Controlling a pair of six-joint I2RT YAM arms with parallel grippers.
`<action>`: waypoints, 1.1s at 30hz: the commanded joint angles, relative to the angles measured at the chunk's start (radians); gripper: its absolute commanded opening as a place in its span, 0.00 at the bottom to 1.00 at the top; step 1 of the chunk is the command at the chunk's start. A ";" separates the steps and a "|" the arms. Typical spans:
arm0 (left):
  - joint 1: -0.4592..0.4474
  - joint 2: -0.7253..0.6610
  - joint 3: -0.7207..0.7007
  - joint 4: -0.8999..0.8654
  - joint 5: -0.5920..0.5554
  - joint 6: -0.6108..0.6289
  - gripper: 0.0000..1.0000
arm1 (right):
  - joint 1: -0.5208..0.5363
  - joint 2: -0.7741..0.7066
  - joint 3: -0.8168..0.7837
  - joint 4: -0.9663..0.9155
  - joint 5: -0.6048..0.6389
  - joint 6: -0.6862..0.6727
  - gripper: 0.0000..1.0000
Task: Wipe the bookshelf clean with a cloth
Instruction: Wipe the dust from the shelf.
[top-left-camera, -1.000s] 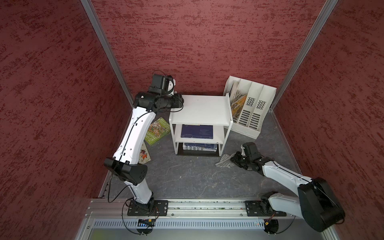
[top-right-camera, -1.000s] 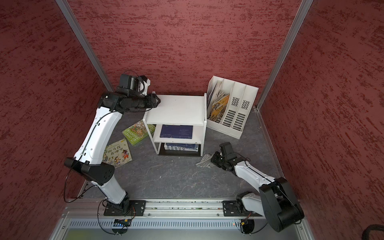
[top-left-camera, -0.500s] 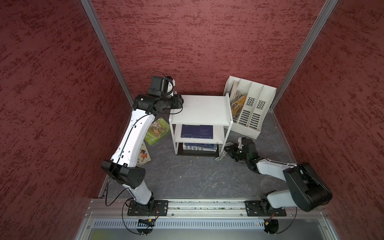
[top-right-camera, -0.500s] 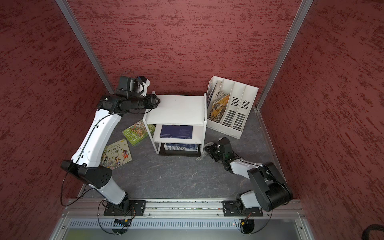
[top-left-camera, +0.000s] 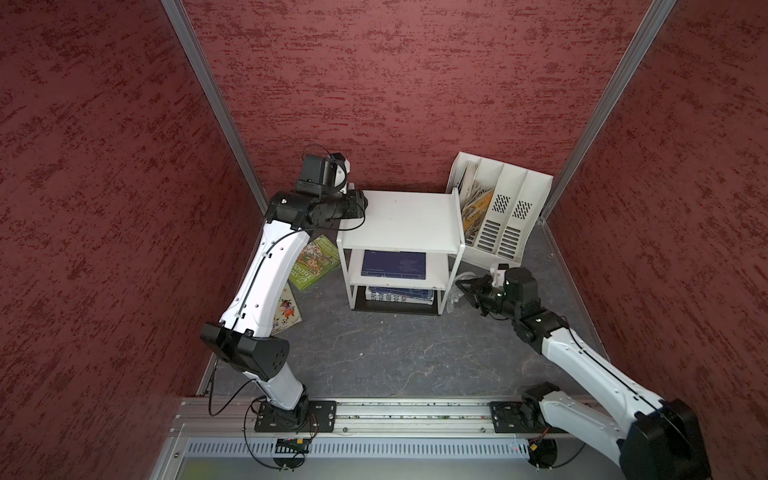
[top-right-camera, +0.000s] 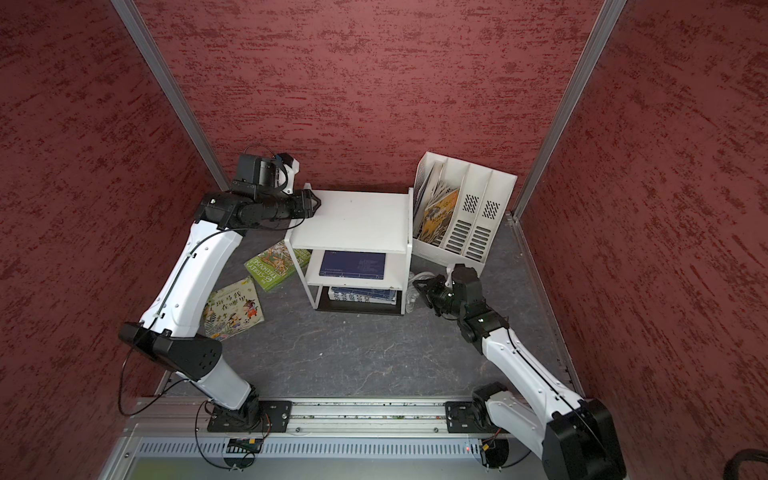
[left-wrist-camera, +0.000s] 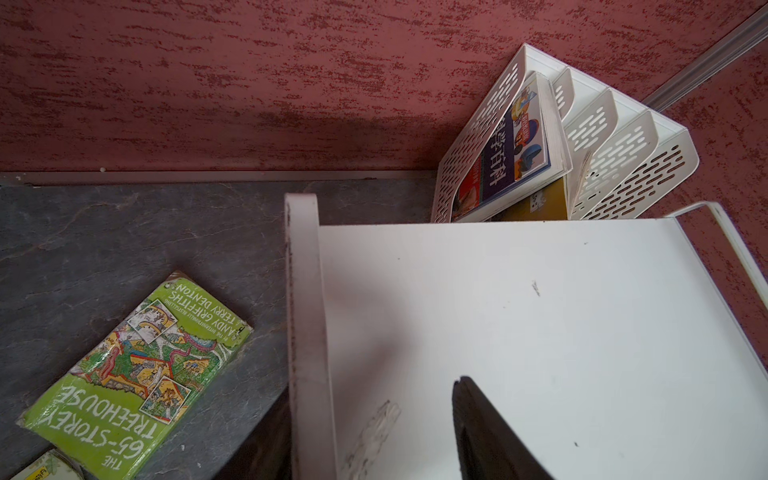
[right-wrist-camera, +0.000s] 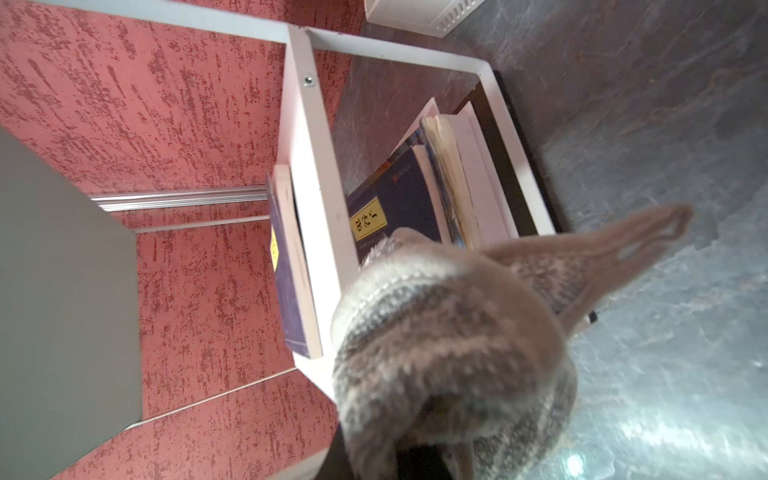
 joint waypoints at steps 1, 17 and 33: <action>-0.013 -0.004 -0.030 -0.099 0.043 -0.009 0.58 | 0.009 -0.047 0.063 -0.113 -0.011 0.020 0.00; -0.012 -0.007 -0.038 -0.083 0.054 -0.004 0.58 | 0.010 -0.103 0.282 -0.156 -0.041 -0.045 0.00; -0.013 -0.017 -0.048 -0.069 0.047 -0.006 0.59 | 0.010 -0.106 0.494 -0.220 -0.031 -0.158 0.00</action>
